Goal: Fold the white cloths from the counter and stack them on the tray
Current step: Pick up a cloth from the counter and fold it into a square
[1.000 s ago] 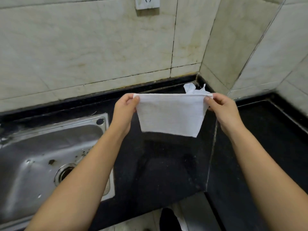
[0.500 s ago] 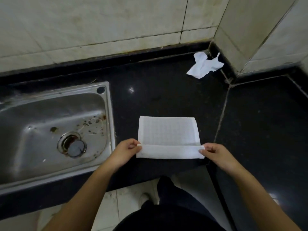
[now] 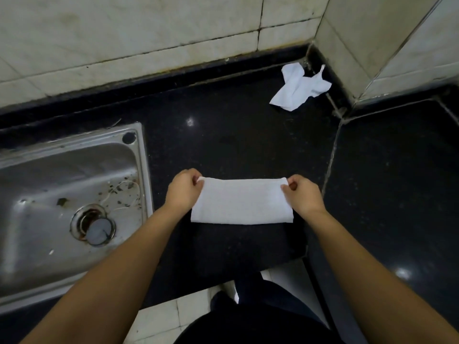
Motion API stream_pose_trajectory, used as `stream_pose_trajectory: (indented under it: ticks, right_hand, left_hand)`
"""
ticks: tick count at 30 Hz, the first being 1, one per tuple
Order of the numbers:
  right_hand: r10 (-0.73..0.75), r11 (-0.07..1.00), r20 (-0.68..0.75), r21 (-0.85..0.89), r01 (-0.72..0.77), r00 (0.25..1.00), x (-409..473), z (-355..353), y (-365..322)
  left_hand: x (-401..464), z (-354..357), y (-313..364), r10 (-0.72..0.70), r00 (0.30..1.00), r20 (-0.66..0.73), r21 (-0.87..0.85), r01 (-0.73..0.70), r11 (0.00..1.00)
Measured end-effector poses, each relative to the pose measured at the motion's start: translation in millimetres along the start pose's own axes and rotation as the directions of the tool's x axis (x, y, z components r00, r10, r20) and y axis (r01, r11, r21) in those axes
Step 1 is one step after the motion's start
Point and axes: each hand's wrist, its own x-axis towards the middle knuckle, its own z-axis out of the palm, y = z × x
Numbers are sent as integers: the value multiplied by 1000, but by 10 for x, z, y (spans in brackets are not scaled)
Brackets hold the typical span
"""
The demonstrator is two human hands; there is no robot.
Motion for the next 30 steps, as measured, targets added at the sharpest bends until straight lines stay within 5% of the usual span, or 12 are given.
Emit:
stream_pose_trajectory:
  ticks: [5,8,11,14,17,20,23,27,30]
  right_hand:
    - [-57,984,-45,-173,48,997,-26,5,-7]
    - [4,987,-33,-158,-10,999,-105,-99,102]
    - [41,978,34,-204,-34,999,-296,-126,235]
    - [5,958,27,-288,3,1000,-523,28,262]
    - [-25,934,-30,-356,13,999,-620,162,206]
    - [13,915,11,-403,-8,1000,-572,160,153]
    - [81,976,85,-207,-62,993,-511,54,77]
    - [11,969,79,244,-30,997,-413,-242,-109]
    - [-122,872,21,480,97,992,-386,-522,-378]
  left_hand:
    - [-11,46,132,97,993,-72,465,-52,884]
    - [-40,135,472,334,941,61,515,-316,797]
    - [-108,401,980,641,659,394,362,-752,551]
    - [-138,665,1305,664,391,637,310,-919,244]
    - [-43,714,1355,627,312,714,345,-936,72]
    - [36,631,1294,622,289,728,353,-935,21]
    - [12,460,1269,592,340,730,315,-937,149]
    - [-9,32,1303,543,560,625,143,-767,626]
    - [22,-323,1328,528,655,540,-46,-604,796]
